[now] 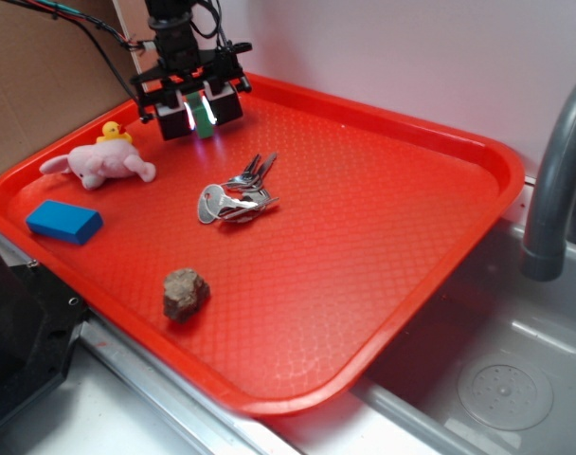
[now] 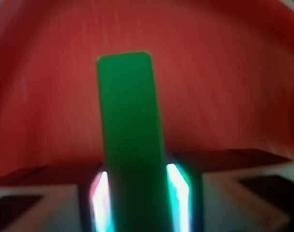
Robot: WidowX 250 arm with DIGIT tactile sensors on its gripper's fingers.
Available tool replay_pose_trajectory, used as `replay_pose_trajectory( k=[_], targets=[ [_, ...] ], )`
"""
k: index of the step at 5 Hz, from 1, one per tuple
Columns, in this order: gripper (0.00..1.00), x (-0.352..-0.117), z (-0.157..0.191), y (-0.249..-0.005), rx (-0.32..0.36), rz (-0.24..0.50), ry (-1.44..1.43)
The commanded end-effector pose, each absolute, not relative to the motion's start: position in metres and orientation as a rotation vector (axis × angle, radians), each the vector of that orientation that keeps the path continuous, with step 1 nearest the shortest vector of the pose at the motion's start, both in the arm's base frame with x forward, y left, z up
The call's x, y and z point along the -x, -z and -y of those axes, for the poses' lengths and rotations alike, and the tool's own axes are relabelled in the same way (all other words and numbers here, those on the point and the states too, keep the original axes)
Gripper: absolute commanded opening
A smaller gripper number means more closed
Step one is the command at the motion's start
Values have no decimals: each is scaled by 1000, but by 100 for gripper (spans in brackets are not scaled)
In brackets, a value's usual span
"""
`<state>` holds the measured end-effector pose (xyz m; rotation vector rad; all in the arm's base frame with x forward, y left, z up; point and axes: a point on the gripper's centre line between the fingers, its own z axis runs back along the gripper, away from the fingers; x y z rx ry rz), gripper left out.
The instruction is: Grab the green block.
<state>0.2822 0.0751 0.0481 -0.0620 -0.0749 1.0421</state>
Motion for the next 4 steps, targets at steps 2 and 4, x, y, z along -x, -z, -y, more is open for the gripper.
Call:
replay_pose_trajectory(
  k=[2,4],
  targets=[
    [0,-233,-47,-125,164,155,-662],
    [0,-191,-22,-151,53,108,-223]
  ],
)
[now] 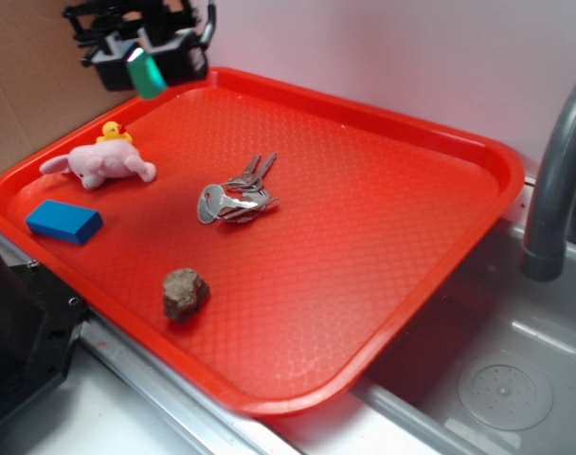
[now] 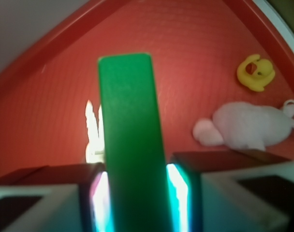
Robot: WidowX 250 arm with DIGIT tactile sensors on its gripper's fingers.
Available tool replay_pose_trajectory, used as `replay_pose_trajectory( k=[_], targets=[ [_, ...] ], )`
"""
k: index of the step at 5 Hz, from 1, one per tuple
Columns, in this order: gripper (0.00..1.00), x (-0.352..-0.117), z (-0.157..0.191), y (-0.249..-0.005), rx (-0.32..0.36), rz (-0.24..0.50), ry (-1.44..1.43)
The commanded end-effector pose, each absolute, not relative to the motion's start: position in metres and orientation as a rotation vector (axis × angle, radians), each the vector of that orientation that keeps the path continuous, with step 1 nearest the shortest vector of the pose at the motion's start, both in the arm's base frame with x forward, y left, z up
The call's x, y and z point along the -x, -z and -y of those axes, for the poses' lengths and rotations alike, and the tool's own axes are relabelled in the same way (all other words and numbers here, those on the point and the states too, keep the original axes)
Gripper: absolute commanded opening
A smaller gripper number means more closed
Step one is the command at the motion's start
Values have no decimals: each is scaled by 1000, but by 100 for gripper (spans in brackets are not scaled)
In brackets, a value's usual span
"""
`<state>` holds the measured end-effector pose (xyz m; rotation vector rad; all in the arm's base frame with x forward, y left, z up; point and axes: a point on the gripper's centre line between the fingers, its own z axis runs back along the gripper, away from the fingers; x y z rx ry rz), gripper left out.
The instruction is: Grab the green block.
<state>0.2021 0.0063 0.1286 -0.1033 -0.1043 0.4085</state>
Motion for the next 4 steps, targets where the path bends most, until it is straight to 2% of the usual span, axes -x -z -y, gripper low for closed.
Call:
replay_pose_trajectory(
  k=[1,2,3,4],
  targets=[
    [0,-195,-14,-163,48,106,-200],
    [0,-206,-9,-185,134,122,-185],
    [0,-206,-11,-201,165,132,-170],
    [0,-204,-20,-205,158,173,-157]
  ],
)
